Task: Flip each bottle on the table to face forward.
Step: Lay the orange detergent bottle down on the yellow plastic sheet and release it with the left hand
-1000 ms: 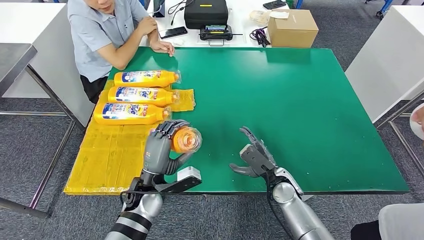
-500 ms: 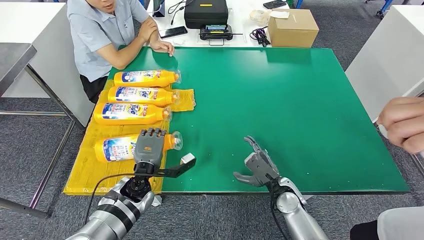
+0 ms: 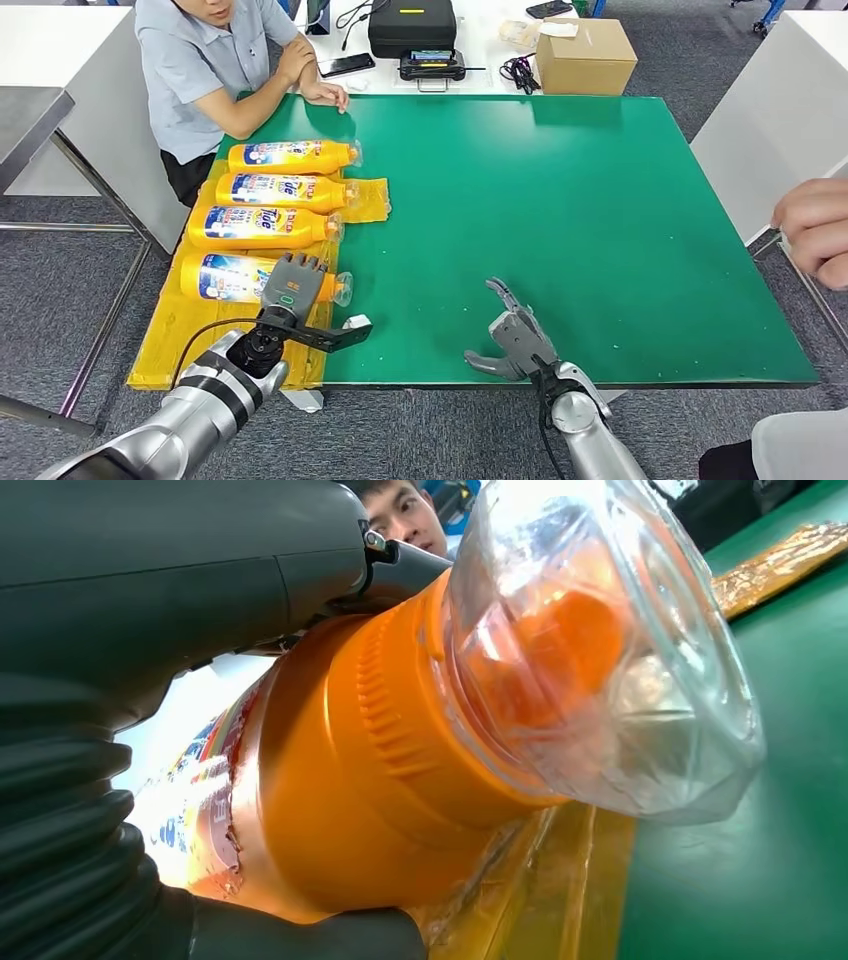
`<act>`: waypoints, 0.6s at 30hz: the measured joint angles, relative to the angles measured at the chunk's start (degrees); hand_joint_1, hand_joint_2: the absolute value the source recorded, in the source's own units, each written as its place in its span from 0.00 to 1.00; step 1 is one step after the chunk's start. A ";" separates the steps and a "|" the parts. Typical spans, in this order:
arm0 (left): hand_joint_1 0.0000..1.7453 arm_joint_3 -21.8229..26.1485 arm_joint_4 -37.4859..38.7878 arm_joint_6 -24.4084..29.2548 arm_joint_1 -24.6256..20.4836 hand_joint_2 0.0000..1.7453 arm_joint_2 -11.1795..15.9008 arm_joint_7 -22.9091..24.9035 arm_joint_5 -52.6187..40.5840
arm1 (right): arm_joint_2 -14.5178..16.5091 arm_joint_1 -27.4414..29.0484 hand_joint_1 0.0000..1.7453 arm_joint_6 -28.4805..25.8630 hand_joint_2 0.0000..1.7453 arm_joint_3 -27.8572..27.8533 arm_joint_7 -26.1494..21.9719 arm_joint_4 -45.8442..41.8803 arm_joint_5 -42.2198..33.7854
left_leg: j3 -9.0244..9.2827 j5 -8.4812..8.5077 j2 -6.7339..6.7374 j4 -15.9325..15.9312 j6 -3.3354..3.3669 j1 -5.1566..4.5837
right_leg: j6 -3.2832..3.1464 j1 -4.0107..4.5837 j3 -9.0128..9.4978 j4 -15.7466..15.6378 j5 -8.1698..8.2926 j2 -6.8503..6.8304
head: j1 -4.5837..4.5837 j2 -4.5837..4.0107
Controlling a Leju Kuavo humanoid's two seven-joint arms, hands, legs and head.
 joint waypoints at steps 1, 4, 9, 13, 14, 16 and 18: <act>0.73 0.00 0.49 0.41 -0.13 1.00 -0.13 -0.09 0.00 | 0.04 0.00 0.00 -0.01 1.00 -0.04 -0.04 0.01 -0.01 | 0.00 0.00 -0.01 0.00 0.00 0.00 | 0.00 0.00 0.01 0.00 0.00 0.00 | 0.00 0.00; 0.03 0.00 1.52 0.65 -0.62 1.00 -0.50 -0.22 0.00 | 0.15 0.00 0.00 -0.03 1.00 -0.05 -0.10 0.02 -0.01 | 0.00 0.00 -0.02 0.00 0.00 0.00 | 0.00 -0.01 0.03 0.00 0.00 0.00 | 0.01 0.00; 0.00 0.20 2.26 -0.74 -1.04 1.00 -1.19 -1.78 0.32 | 0.34 0.01 0.00 -0.05 1.00 -0.07 -0.17 0.02 -0.01 | 0.01 0.00 -0.02 0.00 0.00 -0.02 | 0.00 -0.02 0.04 -0.01 0.00 0.00 | 0.01 0.00; 0.00 0.45 2.43 -2.04 -1.40 1.00 -1.88 -2.45 0.51 | 0.38 0.02 0.00 -0.11 1.00 -0.08 -0.17 0.02 -0.01 | 0.05 0.00 -0.01 0.00 0.00 -0.02 | 0.00 -0.02 0.08 -0.01 0.00 0.00 | 0.01 0.00; 0.00 0.46 2.45 -2.13 -1.47 1.00 -1.97 -2.47 0.52 | 0.39 0.02 0.00 -0.11 1.00 -0.09 -0.17 0.02 -0.01 | 0.06 0.00 -0.01 0.00 0.00 -0.02 | 0.00 -0.02 0.09 0.00 0.00 0.00 | 0.00 0.00; 0.00 0.49 2.49 -2.22 -1.56 1.00 -2.12 -2.49 0.52 | 0.39 0.02 0.00 -0.11 1.00 -0.09 -0.18 0.02 -0.01 | 0.07 0.00 -0.01 0.00 0.00 -0.02 | 0.00 -0.01 0.09 0.00 0.00 0.00 | -0.01 0.00; 0.00 0.51 2.56 -2.24 -1.61 1.00 -2.24 -2.50 0.52 | 0.39 0.02 0.00 -0.11 1.00 -0.09 -0.18 0.02 -0.01 | 0.07 0.00 -0.01 0.00 0.00 -0.01 | 0.00 -0.01 0.09 0.00 0.00 0.00 | 0.00 0.00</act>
